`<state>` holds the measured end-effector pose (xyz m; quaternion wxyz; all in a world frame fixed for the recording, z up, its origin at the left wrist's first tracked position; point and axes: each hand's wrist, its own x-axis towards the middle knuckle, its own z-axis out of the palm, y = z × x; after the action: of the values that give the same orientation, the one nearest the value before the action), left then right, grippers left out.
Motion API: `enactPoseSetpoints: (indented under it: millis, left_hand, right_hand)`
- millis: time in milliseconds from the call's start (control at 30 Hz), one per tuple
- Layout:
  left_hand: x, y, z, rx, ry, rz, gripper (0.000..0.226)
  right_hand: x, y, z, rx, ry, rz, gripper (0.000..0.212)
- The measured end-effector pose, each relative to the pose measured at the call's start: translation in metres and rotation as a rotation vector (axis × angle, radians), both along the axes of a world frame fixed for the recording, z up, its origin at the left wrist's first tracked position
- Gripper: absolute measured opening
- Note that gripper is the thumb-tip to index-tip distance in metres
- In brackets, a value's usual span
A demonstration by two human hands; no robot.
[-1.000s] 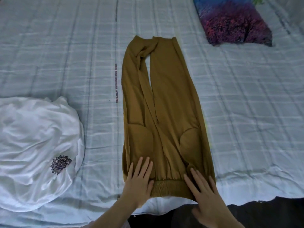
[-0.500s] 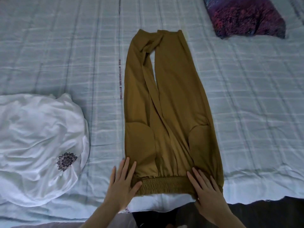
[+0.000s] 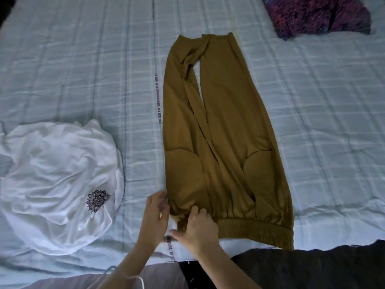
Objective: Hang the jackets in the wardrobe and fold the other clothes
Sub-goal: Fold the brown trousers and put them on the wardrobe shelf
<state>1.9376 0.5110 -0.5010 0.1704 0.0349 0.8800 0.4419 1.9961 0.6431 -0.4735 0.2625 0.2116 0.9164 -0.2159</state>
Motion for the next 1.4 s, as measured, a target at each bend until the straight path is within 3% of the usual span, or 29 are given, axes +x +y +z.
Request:
enactPoseSetpoints:
  millis: [67,133,233,300,500,600,733,800,967,1100,1200,1300,1400]
  left_hand:
    - [-0.016,0.018,0.011,0.046,-0.272,0.197,0.04]
    - [-0.034,0.034,0.016,0.156,-0.584,0.351,0.046]
    - [-0.052,0.051,0.023,0.214,-0.684,0.384,0.052]
    - [-0.054,0.065,0.03,0.234,-0.627,0.337,0.043]
    - [-0.045,0.119,0.052,0.275,-0.42,0.153,0.061]
    - [-0.041,0.153,0.061,0.265,-0.317,0.069,0.06]
    - [-0.034,0.203,0.071,0.274,-0.248,0.026,0.063]
    - [-0.033,0.23,0.076,0.266,-0.167,-0.011,0.063]
    - [-0.022,0.3,0.073,0.093,0.044,-0.322,0.064]
    - [-0.017,0.339,0.047,-0.04,-0.004,-0.642,0.064]
    - [-0.012,0.342,0.028,-0.27,0.099,-0.879,0.058]
    - [-0.007,0.324,0.017,-0.276,0.417,-0.878,0.046]
    - [-0.01,0.303,0.005,-0.305,0.544,-0.825,0.045]
  right_hand:
    - [-0.014,-0.002,0.001,0.011,-0.086,-0.009,0.069]
    - [-0.022,0.003,0.008,-0.008,-0.141,0.027,0.054]
    - [-0.018,0.023,0.022,-0.153,-0.14,0.009,0.022]
    - [-0.004,0.039,0.028,-0.268,-0.103,-0.035,0.009]
    - [0.043,0.083,0.034,-0.71,-0.136,-0.161,0.025]
    - [0.063,0.104,0.035,-0.816,-0.178,-0.326,0.038]
    - [0.085,0.156,0.047,-0.81,-0.12,-0.663,0.041]
    - [0.096,0.188,0.051,-0.781,-0.07,-0.728,0.042]
    - [0.119,0.233,0.035,-0.602,-0.023,-0.639,0.039]
    - [0.136,0.249,0.013,-0.357,0.083,-0.567,0.033]
    - [0.14,0.249,0.004,-0.107,0.167,-0.518,0.047]
    - [0.135,0.245,0.005,-0.008,0.334,-0.497,0.049]
    - [0.126,0.24,0.008,-0.105,0.371,-0.349,0.035]
